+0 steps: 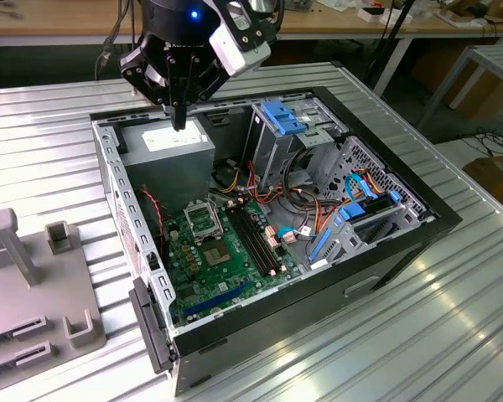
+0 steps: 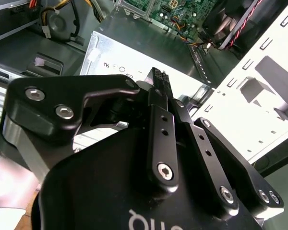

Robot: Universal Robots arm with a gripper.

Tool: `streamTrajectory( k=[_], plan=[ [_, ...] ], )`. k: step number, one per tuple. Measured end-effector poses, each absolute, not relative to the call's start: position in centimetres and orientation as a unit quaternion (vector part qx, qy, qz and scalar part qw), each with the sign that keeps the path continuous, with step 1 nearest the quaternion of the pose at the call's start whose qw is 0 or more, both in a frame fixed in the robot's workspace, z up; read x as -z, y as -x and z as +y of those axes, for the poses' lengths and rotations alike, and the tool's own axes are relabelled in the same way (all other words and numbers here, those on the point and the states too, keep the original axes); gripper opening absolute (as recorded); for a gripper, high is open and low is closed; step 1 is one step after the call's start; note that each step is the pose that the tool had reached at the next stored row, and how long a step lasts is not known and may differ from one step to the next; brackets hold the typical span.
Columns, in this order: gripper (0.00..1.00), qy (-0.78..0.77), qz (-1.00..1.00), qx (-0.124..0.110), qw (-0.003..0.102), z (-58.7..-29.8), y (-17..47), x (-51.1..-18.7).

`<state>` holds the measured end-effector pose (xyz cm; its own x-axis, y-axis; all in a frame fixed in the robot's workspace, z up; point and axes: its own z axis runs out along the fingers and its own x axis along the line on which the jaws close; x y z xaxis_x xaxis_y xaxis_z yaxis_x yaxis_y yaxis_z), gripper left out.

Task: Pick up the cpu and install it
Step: 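Reach for the cpu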

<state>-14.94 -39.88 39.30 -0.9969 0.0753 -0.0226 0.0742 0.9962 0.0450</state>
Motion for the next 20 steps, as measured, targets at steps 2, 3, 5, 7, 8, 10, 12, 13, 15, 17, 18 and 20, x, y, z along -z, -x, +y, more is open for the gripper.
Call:
streamTrajectory(
  k=[2, 3, 5, 7, 8, 10, 12, 13, 15, 17, 18, 20],
  plan=[
    [0.11, -0.037, 0.999, -0.022, 0.012, -39.9, 15.2, -39.3],
    [0.11, -0.037, 0.999, -0.022, 0.012, -39.9, 15.2, -39.3],
    [0.11, -0.037, 0.999, -0.022, 0.012, -39.9, 15.4, -39.3],
    [0.11, -0.037, 0.999, -0.022, 0.012, -39.9, 15.5, -39.3],
    [0.11, -0.037, 0.999, -0.022, 0.012, -39.9, 15.6, -39.3],
    [0.11, -0.037, 0.999, -0.022, 0.012, -39.9, 15.8, -39.3],
    [0.11, -0.037, 0.999, -0.022, 0.012, -39.9, 15.9, -39.3],
    [0.11, -0.037, 0.999, -0.022, 0.012, -39.9, 16.0, -39.3],
    [0.11, -0.037, 0.999, -0.022, 0.012, -39.9, 16.2, -39.3],
    [0.11, -0.037, 0.999, -0.022, 0.012, -39.9, 16.3, -39.3],
    [0.11, -0.037, 0.999, -0.022, 0.011, -39.9, 16.4, -39.3],
    [0.11, -0.037, 0.999, -0.022, 0.011, -39.9, 16.6, -39.3]
  ],
)
